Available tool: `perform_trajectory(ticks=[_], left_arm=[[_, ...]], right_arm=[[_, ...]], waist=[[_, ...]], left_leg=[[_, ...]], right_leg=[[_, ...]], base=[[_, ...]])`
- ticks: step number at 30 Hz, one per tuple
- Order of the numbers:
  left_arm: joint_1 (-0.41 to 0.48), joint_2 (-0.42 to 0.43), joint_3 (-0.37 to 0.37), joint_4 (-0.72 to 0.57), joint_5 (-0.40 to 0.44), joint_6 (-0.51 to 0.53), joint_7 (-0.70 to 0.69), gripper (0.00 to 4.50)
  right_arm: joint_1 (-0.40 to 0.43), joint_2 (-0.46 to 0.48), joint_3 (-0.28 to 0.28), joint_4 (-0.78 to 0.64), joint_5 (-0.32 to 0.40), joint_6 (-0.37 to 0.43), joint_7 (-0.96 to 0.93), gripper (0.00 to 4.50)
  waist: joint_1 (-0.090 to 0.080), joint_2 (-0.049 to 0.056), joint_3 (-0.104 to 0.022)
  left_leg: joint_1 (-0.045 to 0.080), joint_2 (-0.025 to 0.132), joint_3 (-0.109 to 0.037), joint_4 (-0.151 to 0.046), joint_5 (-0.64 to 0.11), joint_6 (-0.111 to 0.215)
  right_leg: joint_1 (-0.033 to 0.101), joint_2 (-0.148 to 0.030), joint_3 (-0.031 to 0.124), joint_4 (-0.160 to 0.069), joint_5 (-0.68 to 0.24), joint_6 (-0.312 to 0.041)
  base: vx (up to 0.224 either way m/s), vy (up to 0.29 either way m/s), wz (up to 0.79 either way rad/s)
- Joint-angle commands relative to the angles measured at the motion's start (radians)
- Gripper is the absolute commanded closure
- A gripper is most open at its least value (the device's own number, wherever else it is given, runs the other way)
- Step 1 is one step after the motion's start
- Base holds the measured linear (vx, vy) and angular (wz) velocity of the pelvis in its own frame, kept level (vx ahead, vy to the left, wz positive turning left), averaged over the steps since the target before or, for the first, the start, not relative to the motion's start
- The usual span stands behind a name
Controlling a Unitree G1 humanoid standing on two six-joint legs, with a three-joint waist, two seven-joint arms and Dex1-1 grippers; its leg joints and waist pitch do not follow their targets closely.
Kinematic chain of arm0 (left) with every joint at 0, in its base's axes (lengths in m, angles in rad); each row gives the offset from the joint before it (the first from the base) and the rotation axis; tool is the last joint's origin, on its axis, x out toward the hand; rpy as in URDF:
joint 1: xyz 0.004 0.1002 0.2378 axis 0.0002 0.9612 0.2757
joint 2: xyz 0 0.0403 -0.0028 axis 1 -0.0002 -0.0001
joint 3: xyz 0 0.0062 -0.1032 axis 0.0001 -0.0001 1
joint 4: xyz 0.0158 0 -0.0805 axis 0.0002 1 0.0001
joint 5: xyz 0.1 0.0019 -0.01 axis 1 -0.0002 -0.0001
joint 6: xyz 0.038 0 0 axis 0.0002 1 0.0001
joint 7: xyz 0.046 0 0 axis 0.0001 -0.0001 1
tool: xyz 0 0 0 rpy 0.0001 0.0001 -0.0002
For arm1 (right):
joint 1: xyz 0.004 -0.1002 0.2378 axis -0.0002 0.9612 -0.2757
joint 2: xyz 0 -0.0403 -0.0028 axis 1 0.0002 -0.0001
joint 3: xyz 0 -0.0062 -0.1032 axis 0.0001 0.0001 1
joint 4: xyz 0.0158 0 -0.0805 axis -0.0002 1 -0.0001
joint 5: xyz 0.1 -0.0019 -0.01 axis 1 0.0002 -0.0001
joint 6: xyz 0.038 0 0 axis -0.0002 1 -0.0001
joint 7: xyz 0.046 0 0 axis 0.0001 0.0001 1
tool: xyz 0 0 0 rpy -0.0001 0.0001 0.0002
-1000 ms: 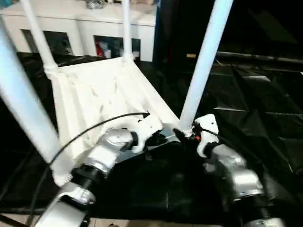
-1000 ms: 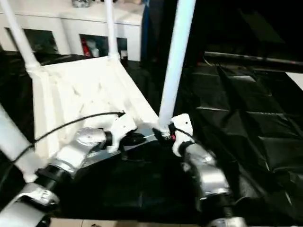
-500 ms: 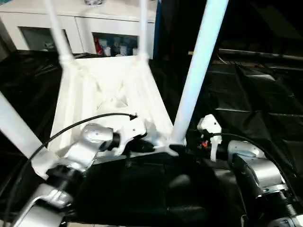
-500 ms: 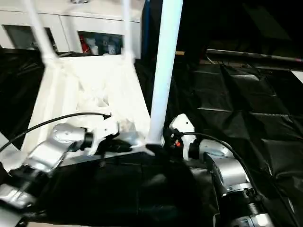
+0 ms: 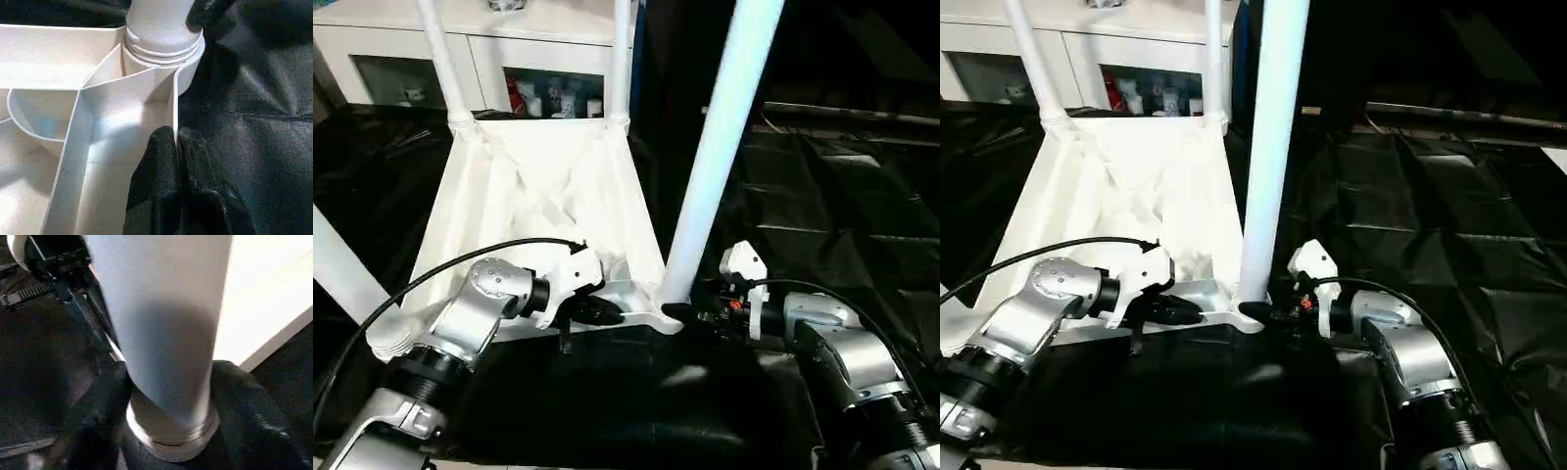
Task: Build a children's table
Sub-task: Rotate leg to tighten
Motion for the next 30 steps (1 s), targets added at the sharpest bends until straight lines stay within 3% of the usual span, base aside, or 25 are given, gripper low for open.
perform_trajectory(ticks=[1,8,12,14,16,17,19,22,23,24,30], left_arm=[[0.038,0.009,-0.073,0.029,0.032,0.043,-0.026,4.5],[0.046,0.012,-0.069,-0.004,0.023,0.075,-0.02,4.5],[0.039,-0.033,-0.046,0.022,0.035,0.073,0.068,4.5],[0.017,-0.089,-0.036,0.063,0.054,0.076,0.158,4.5],[-0.014,-0.156,-0.034,0.121,0.085,0.076,0.27,4.5],[-0.014,-0.156,-0.034,0.121,0.085,0.076,0.27,4.5],[-0.044,-0.229,-0.035,0.18,0.098,0.078,0.354,4.5],[-0.075,-0.319,-0.04,0.253,0.117,0.067,0.465,4.5],[-0.075,-0.319,-0.04,0.253,0.117,0.067,0.465,4.5],[-0.082,-0.339,-0.043,0.266,0.123,0.066,0.491,4.5],[-0.097,-0.358,-0.05,0.293,0.146,0.053,0.514,4.5]], right_arm=[[0.001,0.001,0.016,0.005,-0.004,-0.002,0.009,2.17],[0.011,0.012,0.007,0.006,0.01,-0.005,0.005,2.48],[0.034,0.062,-0.026,0.023,0.018,-0.011,-0.074,2.5],[0.048,0.108,-0.044,0.045,0.0,-0.023,-0.168,2.51],[0.059,0.166,-0.06,0.063,-0.024,-0.031,-0.285,2.51],[0.059,0.166,-0.06,0.063,-0.024,-0.031,-0.285,2.51],[0.063,0.238,-0.076,0.069,-0.048,-0.024,-0.421,2.51],[0.06,0.329,-0.095,0.089,-0.093,-0.014,-0.613,2.51],[0.06,0.329,-0.095,0.089,-0.093,-0.014,-0.613,2.51],[0.053,0.353,-0.101,0.1,-0.108,-0.015,-0.665,2.51],[0.028,0.39,-0.088,0.119,-0.15,-0.034,-0.729,2.52]], waist=[[0.003,0.0,-0.046],[0.0,0.001,-0.048],[-0.002,0.0,-0.045],[-0.004,-0.001,-0.04],[-0.007,0.0,-0.031],[-0.009,-0.001,-0.03],[-0.015,0.001,-0.03],[-0.018,0.001,-0.028],[-0.019,0.002,-0.028],[-0.019,0.009,-0.027],[-0.026,0.01,-0.029]], left_leg=[[0.015,0.067,-0.03,-0.064,-0.208,0.029],[0.013,0.065,-0.029,-0.061,-0.191,0.034],[0.013,0.066,-0.028,-0.062,-0.207,0.032],[0.015,0.065,-0.03,-0.066,-0.256,0.014],[0.026,0.065,-0.034,-0.07,-0.349,-0.017],[0.03,0.063,-0.04,-0.07,-0.393,-0.034],[0.028,0.062,-0.046,-0.074,-0.42,-0.045],[0.045,0.058,-0.052,-0.071,-0.488,-0.055],[0.041,0.059,-0.056,-0.075,-0.5,-0.055],[0.042,0.06,-0.059,-0.077,-0.512,-0.057],[0.038,0.059,-0.061,-0.085,-0.56,-0.062]], right_leg=[[0.027,-0.078,0.044,-0.056,-0.163,-0.243],[0.028,-0.077,0.045,-0.053,-0.134,-0.247],[0.026,-0.078,0.045,-0.056,-0.15,-0.248],[0.022,-0.079,0.045,-0.066,-0.232,-0.234],[0.011,-0.081,0.045,-0.083,-0.387,-0.202],[0.008,-0.084,0.043,-0.092,-0.488,-0.167],[0.004,-0.084,0.042,-0.103,-0.558,-0.118],[-0.009,-0.085,0.034,-0.119,-0.63,-0.086],[-0.007,-0.084,0.032,-0.121,-0.635,-0.075],[-0.007,-0.084,0.032,-0.12,-0.63,-0.072],[-0.01,-0.082,0.033,-0.122,-0.572,-0.074]], base=[[0.0,0.0,0.0],[0.0,0.0,0.0],[0.0,0.0,0.0],[0.0,0.0,0.0],[0.0,0.0,0.0],[-0.058,0.007,-0.01],[-0.068,0.012,-0.04],[-0.056,0.01,0.02],[0.0,0.0,0.0],[0.0,0.0,0.0],[0.0,0.0,0.0]])
